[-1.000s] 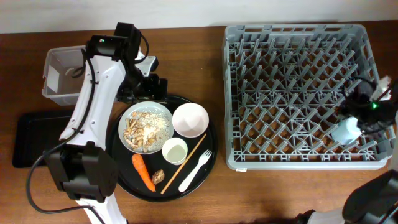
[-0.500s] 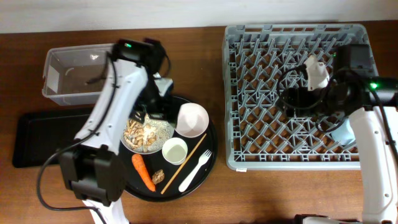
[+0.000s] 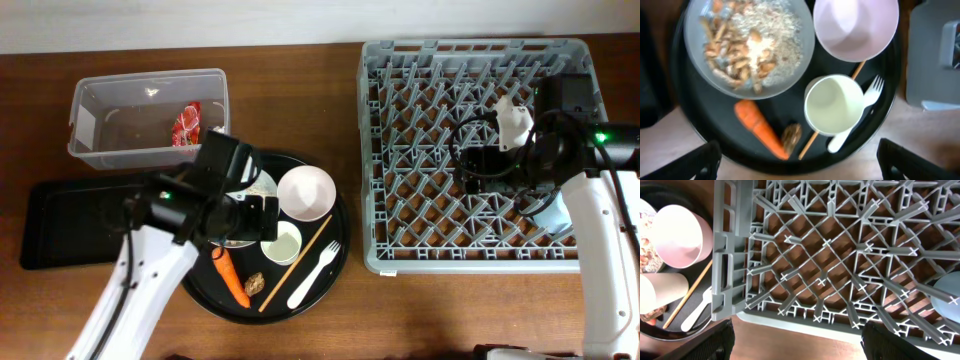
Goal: Sort waste into correct bins and load items into the dishwasher rack
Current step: 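Move left gripper to the white cup and grasp it, then lift white cup with left gripper and hand it to right gripper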
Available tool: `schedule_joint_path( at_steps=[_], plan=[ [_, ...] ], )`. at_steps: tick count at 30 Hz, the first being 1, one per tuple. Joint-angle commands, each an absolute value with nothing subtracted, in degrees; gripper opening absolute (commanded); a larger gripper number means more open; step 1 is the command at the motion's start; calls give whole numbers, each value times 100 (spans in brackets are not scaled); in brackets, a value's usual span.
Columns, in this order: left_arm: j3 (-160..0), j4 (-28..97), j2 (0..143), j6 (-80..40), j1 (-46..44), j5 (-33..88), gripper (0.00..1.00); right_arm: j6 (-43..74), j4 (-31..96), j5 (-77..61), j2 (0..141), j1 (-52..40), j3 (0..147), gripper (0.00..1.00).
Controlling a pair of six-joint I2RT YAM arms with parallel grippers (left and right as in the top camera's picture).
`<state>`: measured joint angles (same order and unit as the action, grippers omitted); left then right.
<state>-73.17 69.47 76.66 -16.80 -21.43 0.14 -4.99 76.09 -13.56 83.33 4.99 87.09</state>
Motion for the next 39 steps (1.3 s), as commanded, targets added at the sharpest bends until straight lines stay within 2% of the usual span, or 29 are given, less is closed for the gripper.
schedule_joint_path(
  at_steps=[1, 6, 9, 11, 14, 17, 20, 22, 23, 31, 33, 35, 39],
  plan=[
    [-6643, 6573, 8049, -1780, -2150, 220, 98, -556, 7616, -1284, 8364, 528, 8729, 85],
    [-6272, 6055, 8611, -1863, -2150, 246, 89, -556, 7616, -1284, 8364, 528, 8729, 85],
    [-6272, 5800, 8899, -1861, -2150, 593, 64, -556, 7631, -1284, 8364, 528, 8729, 85],
    [-6272, 5673, 9124, -1861, -2150, 871, 59, -556, 7631, -1284, 8364, 528, 8729, 85],
    [-6272, 5655, 9391, -1863, -2150, 993, 44, -556, 7634, -1282, 8364, 528, 8729, 85],
    [-6272, 5655, 9483, -1861, -2150, 993, 39, -556, 7634, -1284, 8364, 528, 8729, 85],
    [-6298, 5655, 9470, -1857, -2147, 989, 21, -556, 7634, -1284, 8364, 528, 8729, 86],
    [-6368, 5662, 9470, -1813, -2143, 985, 4, -556, 7638, -1284, 8364, 528, 8729, 88],
    [-6418, 5666, 9470, -1793, -2126, 989, 0, -556, 7640, -1284, 8364, 528, 8729, 89],
    [-7356, 6514, 9454, -1549, -1767, 967, 0, -558, 7653, -1286, 8364, 528, 8729, 90],
    [-7813, 6768, 9448, -1411, -1603, 1028, 0, -563, 7653, -1398, 8364, 526, 8729, 95],
    [-8226, 6818, 9448, -982, -1433, 1653, 0, -888, 7653, -1831, 8364, 528, 8729, 97],
    [-8739, 6313, 9450, 60, -1081, 4418, 0, -2110, 7522, -3413, 8368, 526, 8729, 99]
  ],
)
